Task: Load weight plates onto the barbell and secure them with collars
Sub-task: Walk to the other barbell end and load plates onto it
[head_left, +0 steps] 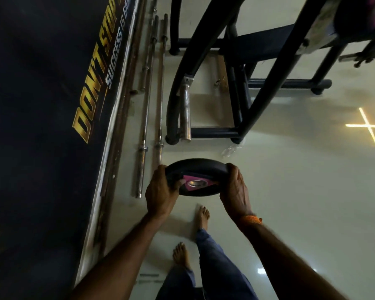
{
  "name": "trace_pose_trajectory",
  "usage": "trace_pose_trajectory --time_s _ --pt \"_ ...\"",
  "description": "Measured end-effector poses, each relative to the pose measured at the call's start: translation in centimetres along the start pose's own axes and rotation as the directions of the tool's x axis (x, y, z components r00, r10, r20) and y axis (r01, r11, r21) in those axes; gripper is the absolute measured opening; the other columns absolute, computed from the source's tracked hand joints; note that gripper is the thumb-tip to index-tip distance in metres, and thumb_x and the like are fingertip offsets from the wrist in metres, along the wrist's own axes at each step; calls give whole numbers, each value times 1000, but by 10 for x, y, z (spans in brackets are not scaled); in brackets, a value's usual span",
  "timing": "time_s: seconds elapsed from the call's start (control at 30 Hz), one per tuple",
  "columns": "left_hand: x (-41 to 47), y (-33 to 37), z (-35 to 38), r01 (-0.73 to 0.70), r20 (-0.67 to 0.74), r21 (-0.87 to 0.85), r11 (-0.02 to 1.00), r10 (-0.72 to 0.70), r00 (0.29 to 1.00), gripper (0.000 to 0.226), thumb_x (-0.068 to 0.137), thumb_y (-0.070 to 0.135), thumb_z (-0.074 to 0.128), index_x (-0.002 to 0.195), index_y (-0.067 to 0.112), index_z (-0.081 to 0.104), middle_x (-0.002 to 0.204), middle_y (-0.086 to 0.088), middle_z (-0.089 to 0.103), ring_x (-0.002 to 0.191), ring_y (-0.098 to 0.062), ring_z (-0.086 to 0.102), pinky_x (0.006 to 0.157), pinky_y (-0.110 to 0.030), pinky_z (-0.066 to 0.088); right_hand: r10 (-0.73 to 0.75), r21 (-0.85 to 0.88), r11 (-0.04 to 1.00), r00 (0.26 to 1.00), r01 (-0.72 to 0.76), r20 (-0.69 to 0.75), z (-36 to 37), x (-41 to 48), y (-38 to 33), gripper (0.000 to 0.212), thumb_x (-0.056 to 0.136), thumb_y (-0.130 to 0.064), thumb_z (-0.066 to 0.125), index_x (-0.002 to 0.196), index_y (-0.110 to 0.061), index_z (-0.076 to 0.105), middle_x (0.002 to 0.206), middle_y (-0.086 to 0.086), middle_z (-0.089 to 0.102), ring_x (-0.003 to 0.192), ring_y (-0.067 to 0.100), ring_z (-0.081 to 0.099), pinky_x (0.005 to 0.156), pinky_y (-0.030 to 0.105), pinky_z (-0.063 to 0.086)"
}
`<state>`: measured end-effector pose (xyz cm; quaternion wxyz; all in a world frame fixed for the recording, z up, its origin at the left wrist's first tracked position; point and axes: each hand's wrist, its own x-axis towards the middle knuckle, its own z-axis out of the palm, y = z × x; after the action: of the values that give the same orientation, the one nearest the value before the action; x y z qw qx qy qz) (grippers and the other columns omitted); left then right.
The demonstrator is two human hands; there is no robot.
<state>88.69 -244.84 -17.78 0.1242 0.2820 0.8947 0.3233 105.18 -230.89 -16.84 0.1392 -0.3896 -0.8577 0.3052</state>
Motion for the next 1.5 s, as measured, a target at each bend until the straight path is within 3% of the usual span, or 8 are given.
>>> trace_pose_trajectory --time_s 0.13,0.4,0.63,0.87,0.97,1.13,1.3,1.5 --pt "-42 69 -37 -174 -93 -57 983 168 981 64 80 53 72 127 11 57 112 -7 70 96 -22 69 68 -12 37 -72 45 996 981 81 -182 -80 -41 -21 52 87 -23 46 137 -11 38 119 11 54 100 21 55 80 33 53" --pt "-78 194 -41 -369 -283 -24 929 347 894 73 75 79 51 114 17 59 103 -1 72 87 -24 70 63 -26 44 -119 48 986 881 158 -458 -195 -67 12 59 87 -33 51 140 -10 42 123 9 56 107 26 57 82 35 47" --pt "-112 329 19 -421 -291 -1 907 403 868 64 74 65 72 109 12 62 98 -1 70 82 -8 57 62 -10 28 -157 62 971 808 232 -567 -308 -72 107 61 90 -25 62 144 -14 36 129 10 57 108 22 58 83 29 47" --pt "-127 449 80 -417 -308 -80 906 375 874 65 74 68 68 114 18 61 103 3 70 91 -10 63 69 -18 45 -229 62 948 807 311 -545 -420 -42 188 64 91 -20 69 145 -13 37 127 6 56 110 20 59 85 40 57" --pt "-125 486 91 -383 -334 -33 923 351 875 64 75 65 70 116 17 61 105 2 70 92 -12 63 67 -18 38 -259 43 941 799 335 -542 -450 -22 207 65 91 -30 63 147 -14 34 131 9 55 114 15 55 90 32 52" --pt "-110 517 103 -324 -362 -23 946 295 884 67 76 67 70 120 18 59 108 0 70 97 -18 66 74 -30 48 -300 77 916 800 394 -520 -477 12 220 66 90 -12 69 145 -17 32 128 9 52 111 13 51 91 25 48" --pt "-99 527 108 -299 -397 -26 954 264 879 61 76 67 67 113 19 61 97 1 69 82 -6 54 61 -20 34 -348 102 891 810 442 -471 -483 39 226 59 93 -25 65 143 -19 34 128 7 52 111 12 52 92 21 46" --pt "-89 535 111 -298 -396 16 954 280 874 56 77 59 72 111 15 62 95 -2 69 79 -4 50 59 -10 24 -349 115 887 812 447 -468 -478 55 234 59 93 -18 65 144 -16 34 125 7 52 111 18 54 92 37 55"
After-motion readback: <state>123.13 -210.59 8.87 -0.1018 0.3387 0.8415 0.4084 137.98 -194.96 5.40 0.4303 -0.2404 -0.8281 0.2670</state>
